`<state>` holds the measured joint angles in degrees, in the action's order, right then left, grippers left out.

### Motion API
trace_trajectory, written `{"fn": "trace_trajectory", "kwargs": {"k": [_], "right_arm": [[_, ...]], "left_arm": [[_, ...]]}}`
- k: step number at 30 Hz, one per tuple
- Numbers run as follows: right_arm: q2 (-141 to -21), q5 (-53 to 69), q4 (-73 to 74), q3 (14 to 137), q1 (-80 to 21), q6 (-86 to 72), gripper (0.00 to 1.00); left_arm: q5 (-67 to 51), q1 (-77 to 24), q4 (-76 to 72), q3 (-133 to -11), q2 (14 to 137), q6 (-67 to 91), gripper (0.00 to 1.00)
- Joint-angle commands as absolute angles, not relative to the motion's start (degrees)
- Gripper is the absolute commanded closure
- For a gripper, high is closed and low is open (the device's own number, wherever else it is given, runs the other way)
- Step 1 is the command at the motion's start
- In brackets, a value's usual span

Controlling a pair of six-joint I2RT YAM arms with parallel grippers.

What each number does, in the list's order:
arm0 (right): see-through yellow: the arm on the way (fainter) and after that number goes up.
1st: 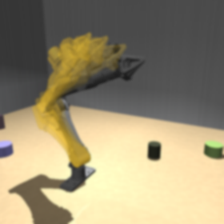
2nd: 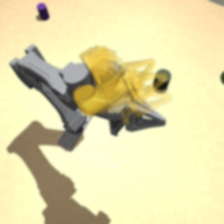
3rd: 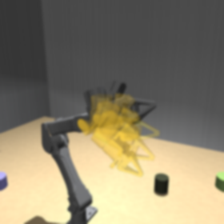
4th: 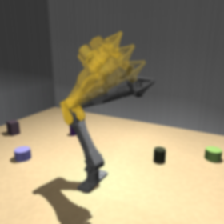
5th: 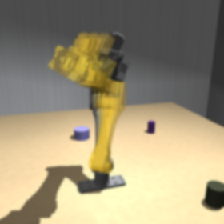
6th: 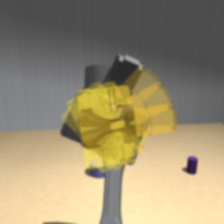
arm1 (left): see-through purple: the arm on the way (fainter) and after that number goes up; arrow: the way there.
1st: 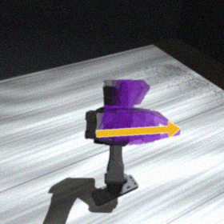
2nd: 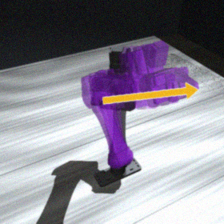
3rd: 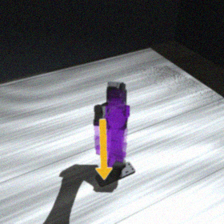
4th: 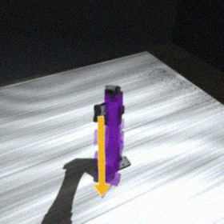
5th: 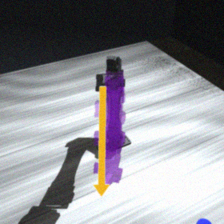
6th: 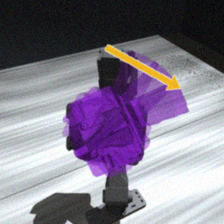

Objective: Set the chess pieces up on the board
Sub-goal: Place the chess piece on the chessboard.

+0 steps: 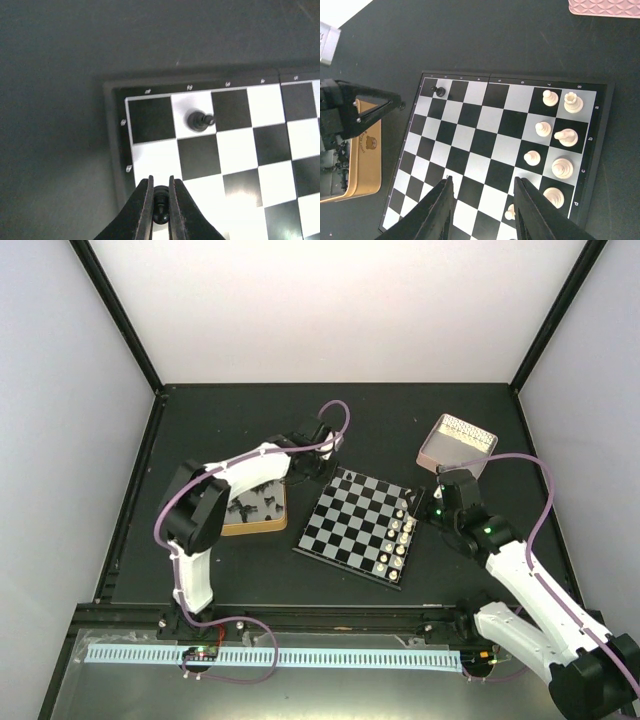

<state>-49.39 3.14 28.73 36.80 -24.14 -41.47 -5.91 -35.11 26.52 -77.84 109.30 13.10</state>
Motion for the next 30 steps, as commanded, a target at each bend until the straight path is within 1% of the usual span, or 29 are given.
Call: {"fn": "trace_trajectory", "kwargs": {"k": [1,11,24,30], "right_arm": [[-49.0,2.1,28.4,36.1,-24.1,-41.8,0.65],[-49.2,1.7,28.7,36.4,-24.2,-41.9,0.65],[-48.3,1.2,29.5,36.5,-24.2,-41.9,0.65],[-48.3,1.1,29.5,36.4,-24.2,-41.9,0.65]], "left_arm": [[-12.3,-35.5,25.3,-83.1,113.7,10.1,0.95],[-21.1,-35.7,25.1,-85.4,117.4,10.0,0.94],[-19.0,-35.6,27.4,-89.6,121.9,9.5,0.91],[-17.0,-35.6,28.4,-89.7,121.8,9.5,0.90]]}}
